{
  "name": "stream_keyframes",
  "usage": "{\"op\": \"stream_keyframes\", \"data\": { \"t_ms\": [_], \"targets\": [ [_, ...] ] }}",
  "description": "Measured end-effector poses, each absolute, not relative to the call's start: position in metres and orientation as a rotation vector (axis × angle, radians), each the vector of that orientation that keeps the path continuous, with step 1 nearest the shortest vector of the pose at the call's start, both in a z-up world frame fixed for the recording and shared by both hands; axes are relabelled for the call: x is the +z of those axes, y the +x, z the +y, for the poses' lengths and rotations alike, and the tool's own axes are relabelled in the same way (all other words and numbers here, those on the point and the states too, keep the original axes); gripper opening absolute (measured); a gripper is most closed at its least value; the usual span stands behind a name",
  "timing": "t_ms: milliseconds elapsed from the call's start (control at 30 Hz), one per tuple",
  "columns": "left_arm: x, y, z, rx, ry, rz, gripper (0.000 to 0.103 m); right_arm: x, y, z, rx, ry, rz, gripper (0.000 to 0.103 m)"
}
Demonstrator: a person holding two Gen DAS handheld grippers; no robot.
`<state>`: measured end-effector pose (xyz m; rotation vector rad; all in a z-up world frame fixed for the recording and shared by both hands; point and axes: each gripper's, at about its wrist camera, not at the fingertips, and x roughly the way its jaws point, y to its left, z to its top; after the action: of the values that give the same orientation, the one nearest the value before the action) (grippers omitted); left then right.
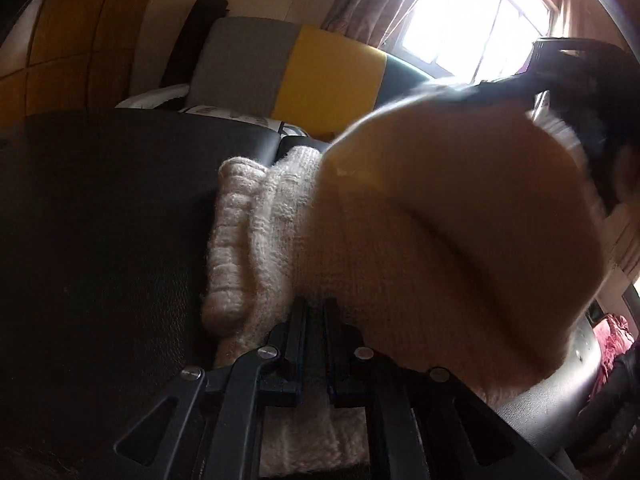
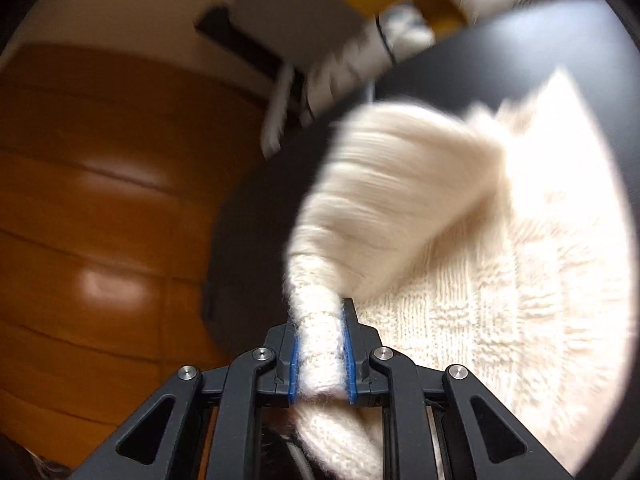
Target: Fold clothes
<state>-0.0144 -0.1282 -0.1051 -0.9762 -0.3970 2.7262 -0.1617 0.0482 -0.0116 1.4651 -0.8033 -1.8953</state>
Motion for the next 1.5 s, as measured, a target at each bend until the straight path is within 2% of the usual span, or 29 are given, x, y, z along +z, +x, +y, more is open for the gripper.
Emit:
{"op": "stream_keyframes", "data": {
  "t_ms": [133, 267, 300, 333, 400, 533, 600, 633, 667, 700, 733, 833, 967, 1067, 1133, 1167, 1300, 1467, 1500],
  "targets": [
    [-0.108, -0.020, -0.133, 2.704, -0.960, -0.473, 0.006, -0.049, -0.150, 0.015, -1.847, 1.545, -0.735, 0.015],
    [-0.112, -0.020, -0.137, 2.698, -0.932, -0.498, 0.006, -0.041, -0.137, 0.003, -1.937, 1.497, -0.531, 0.019],
    [-0.113, -0.019, -0.140, 2.686, -0.926, -0.529, 0.006, -0.037, -0.134, 0.001, -1.956, 1.474, -0.483, 0.027],
    [-0.114, -0.019, -0.144, 2.674, -0.921, -0.560, 0.006, -0.031, -0.131, 0.000, -1.946, 1.448, -0.456, 0.041],
    [-0.115, -0.018, -0.150, 2.649, -0.909, -0.622, 0.006, -0.015, -0.124, 0.004, -1.949, 1.373, -0.421, 0.050],
    [-0.118, -0.015, -0.163, 2.596, -0.885, -0.742, 0.006, 0.023, -0.095, 0.053, -2.177, 1.102, -0.408, 0.050],
    [-0.119, -0.014, -0.169, 2.569, -0.873, -0.797, 0.010, 0.021, -0.089, 0.078, -2.279, 1.096, -0.377, 0.050],
    [-0.116, -0.012, -0.169, 2.577, -0.876, -0.783, 0.017, 0.014, -0.088, 0.087, -2.303, 1.112, -0.360, 0.044],
    [-0.114, -0.009, -0.168, 2.584, -0.878, -0.768, 0.018, 0.007, -0.088, 0.094, -2.323, 1.129, -0.341, 0.037],
    [-0.111, -0.007, -0.168, 2.591, -0.881, -0.753, 0.018, -0.001, -0.088, 0.095, -2.314, 1.150, -0.321, 0.024],
    [-0.108, -0.005, -0.168, 2.598, -0.884, -0.738, 0.019, -0.007, -0.091, 0.095, -2.298, 1.158, -0.313, 0.021],
    [-0.098, 0.006, -0.172, 2.629, -0.863, -0.732, 0.020, -0.018, -0.090, 0.091, -2.242, 1.141, -0.300, 0.021],
    [-0.075, 0.025, -0.188, 2.664, -0.748, -0.789, 0.023, -0.040, -0.095, 0.062, -2.172, 1.179, -0.172, 0.021],
    [-0.057, 0.029, -0.184, 2.616, -0.692, -0.742, 0.028, -0.050, -0.080, 0.050, -2.145, 1.160, -0.048, 0.027],
    [-0.054, 0.019, -0.170, 2.557, -0.737, -0.669, 0.029, -0.053, -0.076, 0.035, -2.156, 1.121, 0.021, 0.038],
    [-0.054, 0.012, -0.162, 2.525, -0.765, -0.635, 0.029, -0.052, -0.074, 0.033, -2.156, 1.106, 0.030, 0.040],
    [-0.065, -0.014, -0.139, 2.474, -0.926, -0.518, 0.030, -0.045, -0.069, 0.061, -2.172, 1.125, -0.050, 0.040],
    [-0.082, -0.038, -0.139, 2.482, -1.059, -0.523, 0.030, -0.036, -0.071, 0.094, -2.241, 1.089, -0.189, 0.040],
    [-0.085, -0.043, -0.135, 2.469, -1.095, -0.500, 0.027, -0.034, -0.071, 0.097, -2.263, 1.079, -0.199, 0.040]
  ]
}}
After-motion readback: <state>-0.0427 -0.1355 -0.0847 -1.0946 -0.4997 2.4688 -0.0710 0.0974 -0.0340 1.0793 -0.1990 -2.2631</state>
